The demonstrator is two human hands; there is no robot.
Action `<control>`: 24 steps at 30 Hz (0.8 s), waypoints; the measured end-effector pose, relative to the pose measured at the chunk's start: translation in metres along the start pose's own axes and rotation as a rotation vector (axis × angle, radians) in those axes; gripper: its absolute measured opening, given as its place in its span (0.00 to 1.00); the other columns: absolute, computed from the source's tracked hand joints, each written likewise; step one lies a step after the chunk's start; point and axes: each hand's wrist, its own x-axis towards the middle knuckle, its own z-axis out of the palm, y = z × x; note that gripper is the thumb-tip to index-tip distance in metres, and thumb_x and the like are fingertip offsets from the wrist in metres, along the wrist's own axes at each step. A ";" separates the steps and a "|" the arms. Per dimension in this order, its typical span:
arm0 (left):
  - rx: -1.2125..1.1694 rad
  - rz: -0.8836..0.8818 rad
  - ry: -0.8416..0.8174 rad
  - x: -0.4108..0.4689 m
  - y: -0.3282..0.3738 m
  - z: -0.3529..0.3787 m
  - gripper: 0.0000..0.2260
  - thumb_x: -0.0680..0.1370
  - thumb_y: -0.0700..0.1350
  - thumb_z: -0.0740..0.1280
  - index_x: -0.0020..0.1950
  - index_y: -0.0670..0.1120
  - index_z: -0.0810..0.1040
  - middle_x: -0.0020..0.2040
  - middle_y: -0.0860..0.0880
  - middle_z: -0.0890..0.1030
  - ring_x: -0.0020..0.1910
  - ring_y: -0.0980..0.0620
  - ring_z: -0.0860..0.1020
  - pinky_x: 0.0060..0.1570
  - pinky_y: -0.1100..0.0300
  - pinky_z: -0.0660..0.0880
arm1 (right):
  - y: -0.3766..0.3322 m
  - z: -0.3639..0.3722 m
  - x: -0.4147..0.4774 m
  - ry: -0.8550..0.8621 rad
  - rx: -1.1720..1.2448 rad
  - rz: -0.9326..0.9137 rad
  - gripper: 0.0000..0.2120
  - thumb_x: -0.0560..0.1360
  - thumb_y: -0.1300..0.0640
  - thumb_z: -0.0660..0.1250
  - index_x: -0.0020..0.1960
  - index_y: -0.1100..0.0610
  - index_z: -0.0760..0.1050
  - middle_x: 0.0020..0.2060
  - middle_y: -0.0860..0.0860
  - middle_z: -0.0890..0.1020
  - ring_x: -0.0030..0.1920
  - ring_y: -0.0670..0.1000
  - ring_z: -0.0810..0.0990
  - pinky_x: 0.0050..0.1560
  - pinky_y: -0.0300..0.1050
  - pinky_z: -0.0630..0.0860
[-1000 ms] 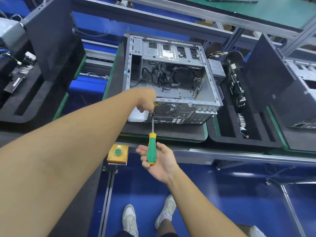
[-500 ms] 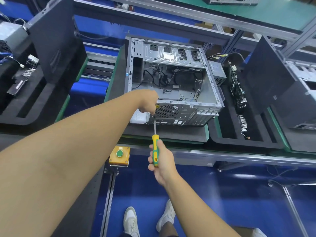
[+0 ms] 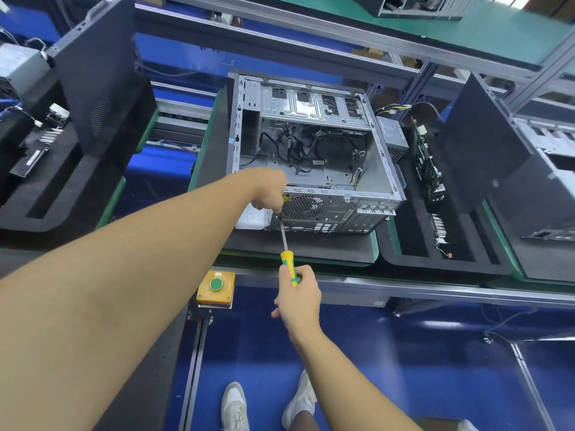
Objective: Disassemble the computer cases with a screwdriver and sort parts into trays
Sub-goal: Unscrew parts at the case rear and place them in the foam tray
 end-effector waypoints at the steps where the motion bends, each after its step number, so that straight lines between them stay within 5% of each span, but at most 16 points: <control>1: 0.001 0.001 0.002 0.000 0.000 0.000 0.17 0.74 0.45 0.70 0.28 0.42 0.72 0.23 0.48 0.73 0.23 0.50 0.71 0.25 0.62 0.66 | -0.004 -0.002 0.003 -0.109 0.267 0.171 0.12 0.82 0.49 0.61 0.48 0.57 0.72 0.35 0.54 0.73 0.29 0.52 0.72 0.22 0.42 0.68; 4: 0.001 0.006 0.004 0.000 0.000 0.000 0.17 0.74 0.45 0.70 0.26 0.42 0.71 0.22 0.49 0.73 0.22 0.50 0.71 0.25 0.62 0.66 | -0.007 -0.014 0.013 -0.433 0.794 0.526 0.21 0.83 0.48 0.56 0.60 0.65 0.75 0.36 0.56 0.76 0.30 0.50 0.69 0.23 0.40 0.63; 8: 0.000 0.005 0.006 0.001 -0.001 0.000 0.17 0.74 0.45 0.69 0.26 0.42 0.72 0.21 0.50 0.73 0.22 0.50 0.71 0.26 0.62 0.67 | -0.007 -0.016 0.011 -0.443 0.792 0.473 0.16 0.83 0.51 0.60 0.55 0.64 0.77 0.36 0.53 0.77 0.31 0.49 0.69 0.25 0.40 0.65; 12: -0.005 0.000 0.008 0.001 -0.001 0.000 0.18 0.74 0.44 0.69 0.26 0.43 0.70 0.20 0.49 0.72 0.22 0.49 0.70 0.26 0.62 0.67 | -0.003 -0.009 0.002 0.071 -0.159 -0.022 0.12 0.81 0.47 0.63 0.42 0.52 0.72 0.35 0.46 0.76 0.32 0.48 0.71 0.29 0.42 0.66; 14: -0.016 0.005 0.009 0.002 -0.002 0.001 0.18 0.73 0.43 0.70 0.26 0.43 0.70 0.21 0.49 0.72 0.22 0.49 0.70 0.26 0.62 0.66 | -0.001 -0.006 0.001 0.172 -0.424 -0.175 0.11 0.80 0.47 0.64 0.43 0.51 0.67 0.40 0.48 0.76 0.35 0.49 0.73 0.31 0.45 0.68; 16: -0.021 0.003 0.013 0.002 -0.002 0.001 0.17 0.73 0.43 0.70 0.26 0.43 0.70 0.22 0.48 0.73 0.22 0.49 0.71 0.27 0.62 0.67 | -0.005 -0.003 0.002 0.051 -0.158 -0.090 0.10 0.80 0.49 0.65 0.46 0.53 0.68 0.40 0.50 0.76 0.32 0.50 0.74 0.29 0.47 0.74; 19: -0.027 0.002 0.007 0.003 -0.002 0.002 0.16 0.73 0.43 0.69 0.27 0.43 0.71 0.23 0.47 0.73 0.23 0.48 0.71 0.28 0.61 0.67 | -0.019 -0.007 0.007 -0.265 0.520 0.336 0.12 0.82 0.49 0.60 0.52 0.59 0.74 0.37 0.54 0.76 0.28 0.50 0.71 0.22 0.40 0.64; 21: -0.027 0.004 0.012 0.003 -0.002 0.002 0.16 0.73 0.43 0.69 0.27 0.43 0.70 0.22 0.47 0.72 0.23 0.48 0.70 0.28 0.61 0.66 | -0.022 -0.013 0.011 -0.446 0.674 0.482 0.20 0.83 0.49 0.54 0.56 0.64 0.76 0.38 0.57 0.80 0.30 0.51 0.72 0.24 0.41 0.66; 24: -0.025 0.011 0.015 0.002 -0.003 0.001 0.17 0.73 0.43 0.69 0.26 0.43 0.69 0.20 0.49 0.71 0.22 0.49 0.69 0.26 0.61 0.65 | -0.020 -0.013 0.011 -0.475 0.663 0.453 0.18 0.83 0.52 0.58 0.57 0.66 0.77 0.38 0.56 0.82 0.32 0.51 0.75 0.31 0.43 0.74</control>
